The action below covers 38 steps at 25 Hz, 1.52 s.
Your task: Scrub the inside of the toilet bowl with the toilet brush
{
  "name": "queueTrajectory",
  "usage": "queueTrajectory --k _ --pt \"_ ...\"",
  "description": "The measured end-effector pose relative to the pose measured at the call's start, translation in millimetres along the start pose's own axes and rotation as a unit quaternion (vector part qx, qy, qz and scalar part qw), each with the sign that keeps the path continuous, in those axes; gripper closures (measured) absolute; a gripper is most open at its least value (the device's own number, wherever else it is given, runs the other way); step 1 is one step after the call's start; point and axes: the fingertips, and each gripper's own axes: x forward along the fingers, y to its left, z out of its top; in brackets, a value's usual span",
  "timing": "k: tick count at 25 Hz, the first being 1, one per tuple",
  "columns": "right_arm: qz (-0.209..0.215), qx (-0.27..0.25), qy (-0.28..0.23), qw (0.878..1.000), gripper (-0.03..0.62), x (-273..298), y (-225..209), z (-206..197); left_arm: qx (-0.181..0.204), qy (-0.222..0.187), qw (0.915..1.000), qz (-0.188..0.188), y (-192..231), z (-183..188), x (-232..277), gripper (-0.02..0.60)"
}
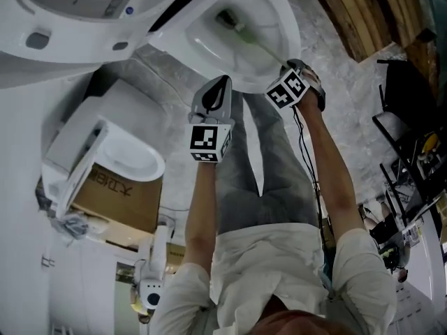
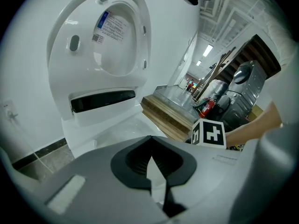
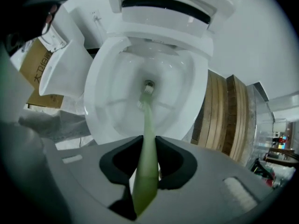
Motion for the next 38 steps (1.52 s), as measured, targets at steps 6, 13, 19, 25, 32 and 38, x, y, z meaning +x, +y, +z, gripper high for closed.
queueTrajectory --k 6,13,19,25,32,38 --pt "0.014 0.064 -0.05 0.997 0.508 -49.7 -8.0 -8.5 0.021 -0.017 0.9996 0.001 -22.8 31.8 -12.7 0.563" --pt "-0.001 0.116 -0.135 0.984 0.508 -153.7 -18.7 -6.9 0.056 -0.048 0.9973 0.0 -46.7 86.2 -51.5 0.563" --pt "-0.027 0.125 -0.225 0.966 0.508 -260.4 -25.3 -1.1 0.093 -0.079 0.9925 -0.004 -74.0 141.7 -92.4 0.563" --pt "-0.056 0.137 -0.322 0.935 0.507 -353.7 -46.2 7.8 0.098 -0.114 0.9886 -0.015 -103.8 189.7 -123.5 0.563" --pt "-0.07 0.149 -0.444 0.881 0.508 -456.5 -68.3 14.8 0.136 -0.162 0.9772 -0.02 -146.6 247.6 -161.0 0.563" --pt "-0.08 0.144 -0.508 0.845 0.508 -519.4 -81.4 16.9 0.147 -0.192 0.9703 -0.008 -161.5 285.9 -189.8 0.563"
